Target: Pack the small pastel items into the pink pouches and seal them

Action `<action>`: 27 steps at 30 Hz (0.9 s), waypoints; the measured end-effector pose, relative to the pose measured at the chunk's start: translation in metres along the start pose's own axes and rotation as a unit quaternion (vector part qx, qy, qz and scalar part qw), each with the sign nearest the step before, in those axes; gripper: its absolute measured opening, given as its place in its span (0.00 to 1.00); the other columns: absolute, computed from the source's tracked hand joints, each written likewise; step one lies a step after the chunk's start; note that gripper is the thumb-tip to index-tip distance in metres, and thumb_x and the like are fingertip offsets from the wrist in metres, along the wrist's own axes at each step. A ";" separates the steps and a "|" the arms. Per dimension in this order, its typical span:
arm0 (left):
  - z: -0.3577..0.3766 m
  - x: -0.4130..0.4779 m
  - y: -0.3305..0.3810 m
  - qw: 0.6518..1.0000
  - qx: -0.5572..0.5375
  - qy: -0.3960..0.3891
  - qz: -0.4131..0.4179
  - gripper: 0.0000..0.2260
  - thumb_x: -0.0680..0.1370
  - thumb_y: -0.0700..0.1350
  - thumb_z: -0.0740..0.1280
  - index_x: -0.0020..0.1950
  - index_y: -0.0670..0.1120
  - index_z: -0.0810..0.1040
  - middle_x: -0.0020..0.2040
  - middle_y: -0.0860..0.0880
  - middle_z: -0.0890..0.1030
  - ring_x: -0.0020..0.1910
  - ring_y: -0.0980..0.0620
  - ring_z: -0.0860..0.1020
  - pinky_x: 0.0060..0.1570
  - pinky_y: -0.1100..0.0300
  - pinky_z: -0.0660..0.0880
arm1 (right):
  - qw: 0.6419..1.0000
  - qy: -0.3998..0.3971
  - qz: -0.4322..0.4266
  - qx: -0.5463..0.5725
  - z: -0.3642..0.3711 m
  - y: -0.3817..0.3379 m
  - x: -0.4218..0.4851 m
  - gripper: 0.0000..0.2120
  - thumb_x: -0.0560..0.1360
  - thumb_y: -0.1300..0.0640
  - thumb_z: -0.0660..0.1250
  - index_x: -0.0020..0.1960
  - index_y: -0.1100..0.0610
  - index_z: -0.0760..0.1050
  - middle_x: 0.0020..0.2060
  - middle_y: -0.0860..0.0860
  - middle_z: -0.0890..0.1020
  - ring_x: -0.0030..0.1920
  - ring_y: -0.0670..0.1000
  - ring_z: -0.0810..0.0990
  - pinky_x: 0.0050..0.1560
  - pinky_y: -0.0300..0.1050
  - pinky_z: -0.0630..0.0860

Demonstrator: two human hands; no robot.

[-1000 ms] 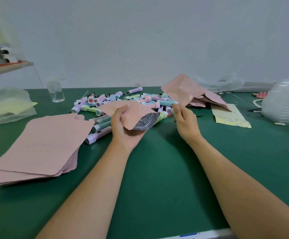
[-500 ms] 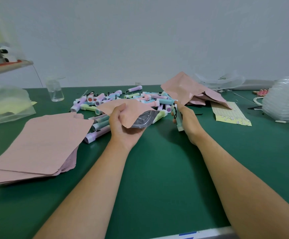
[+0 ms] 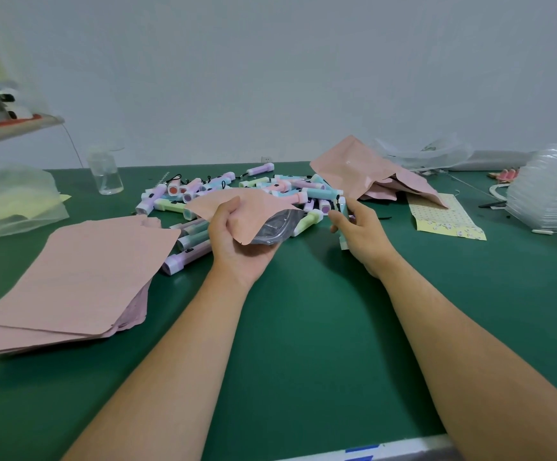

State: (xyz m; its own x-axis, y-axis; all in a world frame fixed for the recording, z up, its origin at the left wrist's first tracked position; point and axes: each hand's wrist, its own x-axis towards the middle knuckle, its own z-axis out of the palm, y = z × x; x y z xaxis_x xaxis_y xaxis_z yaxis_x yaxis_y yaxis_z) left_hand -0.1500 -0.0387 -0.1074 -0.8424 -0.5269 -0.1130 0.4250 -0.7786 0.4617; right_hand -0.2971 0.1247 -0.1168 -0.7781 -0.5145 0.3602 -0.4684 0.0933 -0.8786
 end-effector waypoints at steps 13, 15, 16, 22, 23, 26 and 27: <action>0.001 -0.001 0.007 0.997 -0.061 -0.037 0.043 0.27 0.75 0.53 0.71 0.71 0.41 0.76 0.55 0.37 0.84 0.52 0.36 0.85 0.53 0.43 0.82 | 0.995 0.021 -0.094 0.035 -0.002 -0.039 -0.010 0.14 0.77 0.55 0.76 0.60 0.53 0.78 0.57 0.47 0.85 0.58 0.49 0.82 0.60 0.54 0.79; 0.002 -0.002 0.007 0.996 -0.066 -0.036 0.051 0.25 0.77 0.54 0.69 0.70 0.41 0.77 0.55 0.38 0.84 0.53 0.36 0.85 0.53 0.44 0.83 | 0.988 0.020 -0.106 0.106 0.000 -0.052 -0.011 0.14 0.76 0.56 0.77 0.59 0.55 0.78 0.55 0.51 0.84 0.54 0.55 0.82 0.56 0.53 0.79; 0.003 -0.003 0.007 0.995 -0.071 -0.034 0.057 0.25 0.77 0.55 0.69 0.70 0.41 0.77 0.55 0.38 0.84 0.54 0.36 0.84 0.53 0.44 0.83 | 0.979 0.012 -0.104 0.175 0.001 -0.060 -0.012 0.13 0.76 0.58 0.77 0.57 0.56 0.78 0.53 0.52 0.84 0.53 0.56 0.82 0.53 0.52 0.80; 0.013 -0.002 -0.001 0.993 -0.071 -0.034 0.086 0.33 0.79 0.63 0.63 0.77 0.42 0.73 0.60 0.39 0.82 0.56 0.38 0.82 0.56 0.48 0.81 | 0.897 -0.062 -0.073 0.431 0.018 -0.092 -0.028 0.07 0.78 0.62 0.72 0.50 0.51 0.78 0.46 0.49 0.82 0.51 0.49 0.81 0.59 0.54 0.80; 0.015 -0.002 -0.004 0.993 -0.072 -0.030 0.088 0.34 0.79 0.63 0.62 0.78 0.42 0.73 0.61 0.39 0.81 0.57 0.38 0.82 0.59 0.47 0.80 | 0.905 -0.053 -0.074 0.416 0.022 -0.093 -0.030 0.08 0.79 0.62 0.72 0.50 0.51 0.77 0.45 0.47 0.84 0.50 0.48 0.82 0.56 0.51 0.79; 0.018 -0.002 -0.013 0.993 -0.079 -0.019 0.091 0.33 0.81 0.64 0.58 0.74 0.41 0.76 0.60 0.36 0.83 0.58 0.35 0.83 0.65 0.40 0.78 | 0.937 0.010 -0.074 0.341 0.038 -0.093 -0.037 0.11 0.77 0.63 0.75 0.51 0.54 0.73 0.42 0.44 0.83 0.46 0.47 0.83 0.50 0.45 0.79; 0.018 -0.003 -0.014 0.992 -0.084 -0.015 0.091 0.32 0.81 0.64 0.58 0.71 0.40 0.78 0.58 0.35 0.84 0.55 0.35 0.84 0.60 0.39 0.81 | 0.951 0.029 -0.086 0.295 0.042 -0.091 -0.038 0.13 0.75 0.64 0.76 0.50 0.54 0.73 0.41 0.44 0.83 0.44 0.48 0.83 0.49 0.44 0.79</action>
State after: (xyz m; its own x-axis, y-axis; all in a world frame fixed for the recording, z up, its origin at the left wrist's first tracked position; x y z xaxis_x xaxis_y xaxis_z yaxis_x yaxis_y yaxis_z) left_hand -0.1596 -0.0201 -0.0979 -0.7555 -0.6549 -0.0139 0.6173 -0.7189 0.3195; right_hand -0.2074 0.1006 -0.0639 -0.7416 -0.4290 0.5157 -0.2879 -0.4909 -0.8223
